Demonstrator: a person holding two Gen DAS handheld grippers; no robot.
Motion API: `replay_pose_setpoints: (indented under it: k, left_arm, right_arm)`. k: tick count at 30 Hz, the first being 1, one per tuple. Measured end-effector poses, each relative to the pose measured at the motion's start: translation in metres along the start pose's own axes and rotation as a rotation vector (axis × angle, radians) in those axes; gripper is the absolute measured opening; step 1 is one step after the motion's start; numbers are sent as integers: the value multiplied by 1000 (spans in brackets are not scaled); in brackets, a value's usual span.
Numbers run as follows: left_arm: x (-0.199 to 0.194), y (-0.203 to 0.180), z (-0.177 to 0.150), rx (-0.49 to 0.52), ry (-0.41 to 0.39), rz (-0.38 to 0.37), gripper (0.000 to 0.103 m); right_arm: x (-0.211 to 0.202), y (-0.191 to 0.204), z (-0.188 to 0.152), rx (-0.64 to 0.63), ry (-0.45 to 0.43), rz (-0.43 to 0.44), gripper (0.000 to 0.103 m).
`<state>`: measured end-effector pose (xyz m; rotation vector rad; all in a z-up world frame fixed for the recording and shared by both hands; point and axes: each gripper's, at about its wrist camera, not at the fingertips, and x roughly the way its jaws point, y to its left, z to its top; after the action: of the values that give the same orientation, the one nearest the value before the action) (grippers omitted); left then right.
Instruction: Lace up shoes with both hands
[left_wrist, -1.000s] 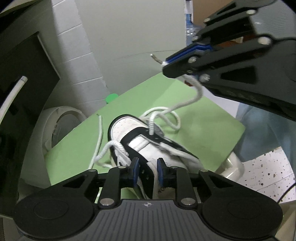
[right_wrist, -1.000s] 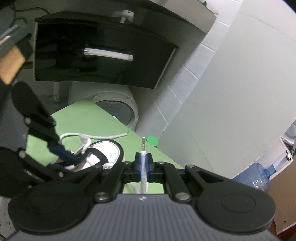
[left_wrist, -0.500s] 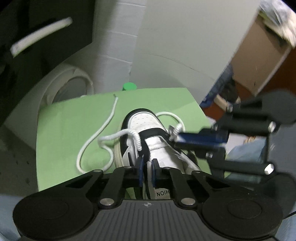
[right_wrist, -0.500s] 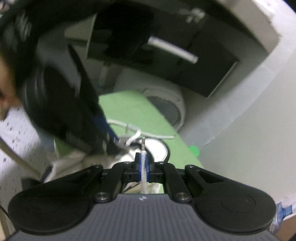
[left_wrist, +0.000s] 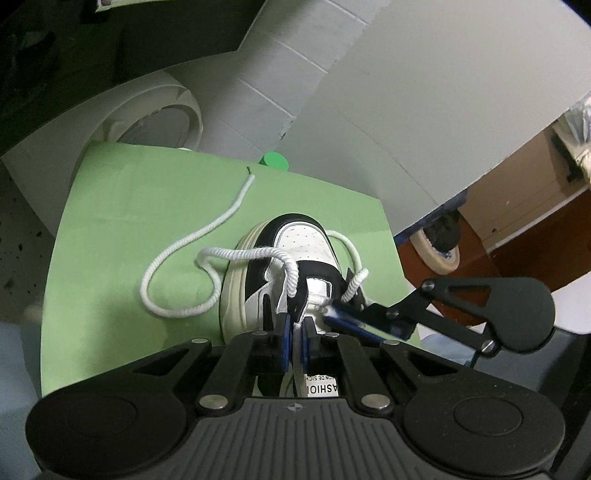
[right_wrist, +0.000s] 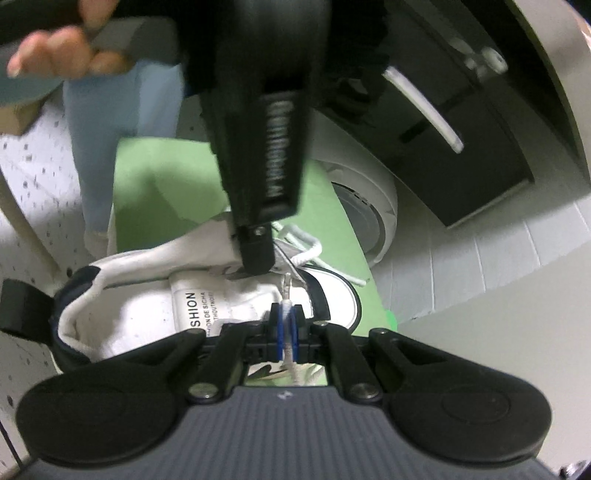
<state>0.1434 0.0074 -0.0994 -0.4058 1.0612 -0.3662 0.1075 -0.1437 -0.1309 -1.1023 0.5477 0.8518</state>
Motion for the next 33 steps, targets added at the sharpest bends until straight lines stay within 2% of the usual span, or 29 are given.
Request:
replay_pose_setpoints:
  k: [4, 7, 19, 29, 33]
  left_arm:
    - [1, 0, 0, 5, -1, 1, 8]
    - [1, 2, -1, 2, -2, -2, 8]
    - [0, 4, -2, 12, -2, -5, 7]
    - [-2, 16, -2, -1, -1, -15, 9]
    - [-4, 24, -1, -44, 1, -41, 9]
  right_arm:
    - [5, 8, 4, -42, 17, -2, 4]
    - [6, 4, 6, -5, 24, 8, 4]
    - [14, 9, 17, -9, 105, -29, 5]
    - [3, 8, 15, 37, 24, -29, 5]
    - [7, 5, 15, 58, 10, -34, 5]
